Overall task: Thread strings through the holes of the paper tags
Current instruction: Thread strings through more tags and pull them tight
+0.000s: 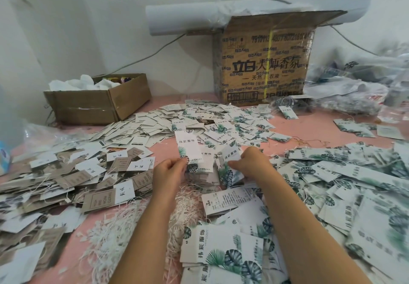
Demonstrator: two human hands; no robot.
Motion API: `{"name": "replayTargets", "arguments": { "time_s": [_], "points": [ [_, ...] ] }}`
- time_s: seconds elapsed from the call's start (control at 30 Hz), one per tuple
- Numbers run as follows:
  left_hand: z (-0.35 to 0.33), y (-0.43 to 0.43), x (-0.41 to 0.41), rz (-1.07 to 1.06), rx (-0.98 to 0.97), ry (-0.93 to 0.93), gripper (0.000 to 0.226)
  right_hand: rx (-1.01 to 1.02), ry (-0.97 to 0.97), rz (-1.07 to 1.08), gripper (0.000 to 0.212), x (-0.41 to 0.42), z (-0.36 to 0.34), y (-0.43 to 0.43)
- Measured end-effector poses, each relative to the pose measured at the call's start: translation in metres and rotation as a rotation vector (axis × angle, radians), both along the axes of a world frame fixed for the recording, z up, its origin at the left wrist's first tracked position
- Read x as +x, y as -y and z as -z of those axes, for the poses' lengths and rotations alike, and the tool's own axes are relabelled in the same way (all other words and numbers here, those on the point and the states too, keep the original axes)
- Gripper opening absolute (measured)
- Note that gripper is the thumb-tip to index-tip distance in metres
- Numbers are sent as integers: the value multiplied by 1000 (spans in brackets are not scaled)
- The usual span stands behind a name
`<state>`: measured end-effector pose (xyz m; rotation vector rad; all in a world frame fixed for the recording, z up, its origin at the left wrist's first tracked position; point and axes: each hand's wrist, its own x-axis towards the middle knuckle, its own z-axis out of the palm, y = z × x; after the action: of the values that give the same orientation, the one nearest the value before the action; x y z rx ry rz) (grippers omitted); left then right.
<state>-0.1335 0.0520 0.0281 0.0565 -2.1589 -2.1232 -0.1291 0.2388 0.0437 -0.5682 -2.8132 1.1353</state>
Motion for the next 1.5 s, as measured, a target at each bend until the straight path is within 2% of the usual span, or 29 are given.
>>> {"name": "replayTargets", "arguments": {
  "time_s": [0.27, 0.37, 0.43, 0.6, 0.67, 0.73, 0.83, 0.9, 1.03, 1.13, 1.27, 1.37, 1.47, 1.5],
  "points": [
    [-3, -1, 2, 44, -22, -15, 17, 150, 0, 25, 37, 0, 1, 2],
    [-3, -1, 3, 42, -26, -17, 16, 117, -16, 24, 33, 2, -3, 2],
    [-2, 0, 3, 40, -28, -18, 16, -10, -51, 8, 33, 4, -6, 1],
    [-1, -1, 2, 79, -66, -35, 13, -611, -252, -58, 37, 15, -25, 1],
    [-1, -1, 1, 113, -69, -53, 12, -751, -274, -103, 38, 18, -30, 5],
    [-2, 0, 1, 167, -60, -71, 11, -678, -292, -127, 42, 18, -30, 12],
    [-4, 0, 2, 244, -29, -118, 11, -430, -342, -152, 44, 17, -29, 21],
    [-7, 0, 4, 291, 2, -150, 10, -385, -404, -189, 50, 17, -30, 26],
    [-13, -1, 11, 409, 36, -192, 11, -489, -509, -260, 49, 18, -36, 31],
    [-15, -1, 14, 478, 49, -184, 12, -599, -473, -322, 47, 19, -39, 31],
    [-20, -2, 15, 405, 148, -181, 14, -584, -355, -426, 43, 25, -43, 29],
    [-25, 2, 13, 313, 212, -230, 16, -447, -276, -482, 44, 29, -47, 31],
    [-29, 6, 10, 255, 291, -260, 9, -340, -247, -497, 57, 30, -50, 35],
    [-30, 7, 9, 245, 296, -265, 8, -289, -266, -471, 51, 30, -50, 36]
  ]
}}
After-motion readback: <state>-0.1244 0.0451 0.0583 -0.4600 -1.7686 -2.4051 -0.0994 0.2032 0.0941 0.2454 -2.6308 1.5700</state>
